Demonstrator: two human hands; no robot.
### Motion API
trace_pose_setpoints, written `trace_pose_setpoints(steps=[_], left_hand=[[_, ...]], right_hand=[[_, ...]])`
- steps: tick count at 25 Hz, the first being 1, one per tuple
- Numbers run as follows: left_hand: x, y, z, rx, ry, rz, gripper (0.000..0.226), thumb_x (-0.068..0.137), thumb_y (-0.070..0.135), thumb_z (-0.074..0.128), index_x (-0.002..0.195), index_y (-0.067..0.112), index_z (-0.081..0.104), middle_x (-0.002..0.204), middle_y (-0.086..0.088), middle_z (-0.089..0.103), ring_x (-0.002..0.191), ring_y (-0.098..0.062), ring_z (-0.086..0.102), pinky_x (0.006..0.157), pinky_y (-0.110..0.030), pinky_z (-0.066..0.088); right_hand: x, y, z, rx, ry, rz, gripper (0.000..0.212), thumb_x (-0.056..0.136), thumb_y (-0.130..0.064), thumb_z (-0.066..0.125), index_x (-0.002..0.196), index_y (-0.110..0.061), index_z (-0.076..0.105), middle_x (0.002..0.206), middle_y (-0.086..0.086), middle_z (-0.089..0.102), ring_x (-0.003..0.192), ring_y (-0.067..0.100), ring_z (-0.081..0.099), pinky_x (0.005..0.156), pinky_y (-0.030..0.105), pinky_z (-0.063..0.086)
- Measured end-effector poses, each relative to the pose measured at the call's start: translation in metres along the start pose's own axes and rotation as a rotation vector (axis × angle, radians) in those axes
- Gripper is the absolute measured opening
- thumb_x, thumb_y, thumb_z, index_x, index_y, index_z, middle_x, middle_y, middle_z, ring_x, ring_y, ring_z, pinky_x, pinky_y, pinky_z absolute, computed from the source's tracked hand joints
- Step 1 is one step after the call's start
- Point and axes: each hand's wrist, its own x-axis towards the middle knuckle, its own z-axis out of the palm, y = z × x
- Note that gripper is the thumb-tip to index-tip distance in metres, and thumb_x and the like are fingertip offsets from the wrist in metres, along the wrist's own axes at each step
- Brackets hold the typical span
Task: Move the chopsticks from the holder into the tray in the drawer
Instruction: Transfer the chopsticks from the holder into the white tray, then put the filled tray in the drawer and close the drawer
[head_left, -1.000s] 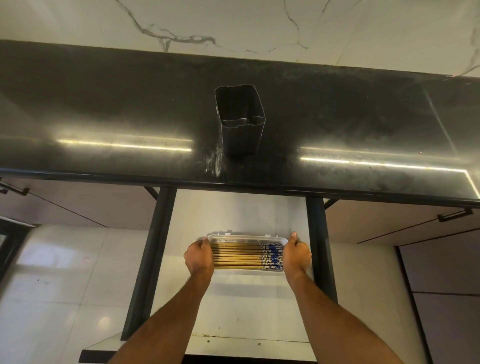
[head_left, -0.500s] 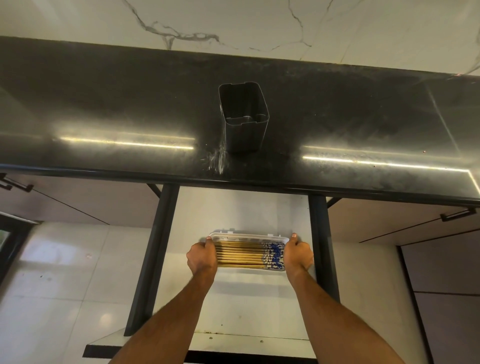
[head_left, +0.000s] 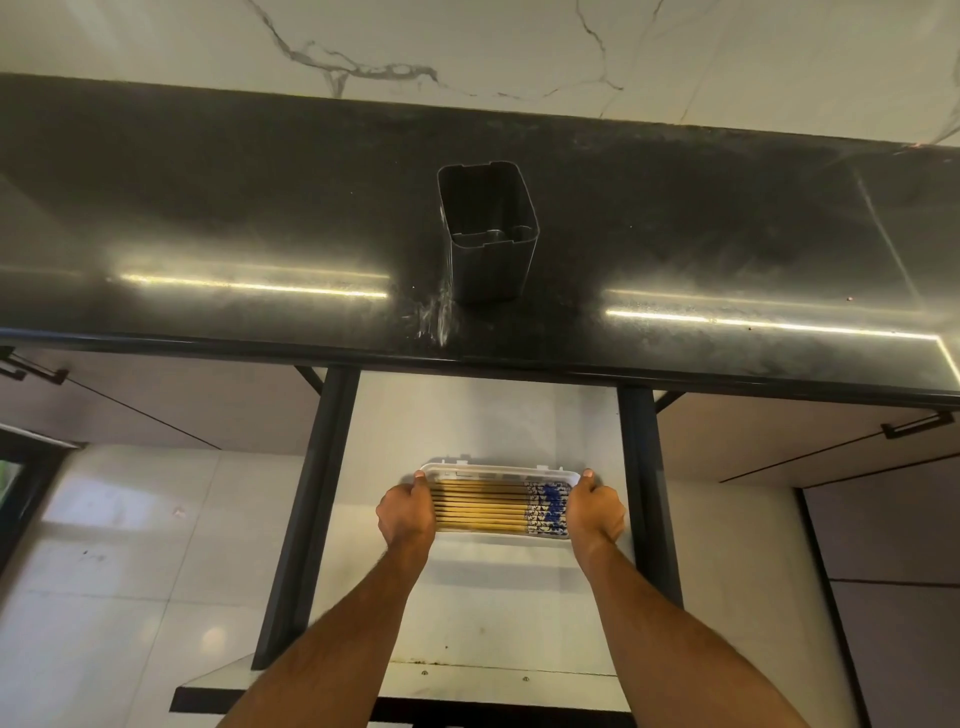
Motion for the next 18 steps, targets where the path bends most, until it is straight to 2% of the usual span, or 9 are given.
trace_pose_setpoints(steps=[1, 5, 9, 12, 15, 18], left_hand=[[0.000, 0.000, 0.000, 0.002, -0.001, -0.003, 0.036, 0.105, 0.044, 0.046, 0.100, 0.013, 0.062, 0.095, -0.010, 0.068, 0.088, -0.027, 0.068, 0.084, -0.038, 0.058], [0.000, -0.002, -0.002, -0.026, -0.018, 0.007, 0.036, 0.105, 0.044, 0.047, 0.101, 0.011, 0.064, 0.096, -0.011, 0.069, 0.090, -0.029, 0.069, 0.089, -0.042, 0.059], [-0.001, -0.004, -0.005, -0.025, -0.059, 0.042, 0.036, 0.105, 0.042, 0.047, 0.103, 0.011, 0.064, 0.101, -0.014, 0.071, 0.093, -0.029, 0.070, 0.090, -0.042, 0.059], [-0.007, -0.002, -0.011, 0.000, -0.074, 0.113, 0.033, 0.105, 0.041, 0.048, 0.105, 0.011, 0.064, 0.104, -0.013, 0.070, 0.098, -0.030, 0.069, 0.092, -0.042, 0.060], [-0.019, -0.002, -0.019, 0.222, -0.048, 0.326, 0.037, 0.105, 0.039, 0.050, 0.128, 0.012, 0.058, 0.124, -0.009, 0.064, 0.112, -0.026, 0.063, 0.099, -0.040, 0.057], [-0.031, -0.006, -0.030, 0.456, 0.023, 0.689, 0.043, 0.103, 0.034, 0.054, 0.140, 0.015, 0.046, 0.135, -0.007, 0.055, 0.121, -0.024, 0.055, 0.109, -0.038, 0.049]], right_hand=[[0.000, 0.000, 0.000, -0.001, -0.004, -0.003, 0.055, 0.110, -0.043, 0.028, 0.108, -0.001, 0.065, 0.099, 0.021, 0.072, 0.075, 0.025, 0.067, 0.056, 0.024, 0.053], [-0.001, 0.001, -0.002, 0.011, -0.013, -0.009, 0.054, 0.110, -0.042, 0.028, 0.109, -0.002, 0.064, 0.100, 0.021, 0.072, 0.084, 0.031, 0.072, 0.071, 0.036, 0.062], [-0.006, 0.003, -0.004, 0.027, -0.028, -0.041, 0.051, 0.110, -0.040, 0.030, 0.113, -0.001, 0.064, 0.104, 0.021, 0.071, 0.089, 0.032, 0.072, 0.075, 0.038, 0.063], [-0.016, 0.007, -0.006, 0.030, -0.021, -0.138, 0.046, 0.109, -0.039, 0.035, 0.118, -0.004, 0.064, 0.111, 0.019, 0.070, 0.094, 0.029, 0.071, 0.079, 0.038, 0.063], [-0.035, 0.008, -0.009, -0.110, 0.023, -0.330, 0.042, 0.106, -0.040, 0.046, 0.132, -0.009, 0.054, 0.130, 0.015, 0.060, 0.113, 0.027, 0.062, 0.092, 0.039, 0.060], [-0.054, 0.008, -0.009, -0.357, 0.009, -0.598, 0.056, 0.103, -0.045, 0.049, 0.147, -0.011, 0.041, 0.149, 0.012, 0.048, 0.136, 0.029, 0.048, 0.111, 0.044, 0.048]])
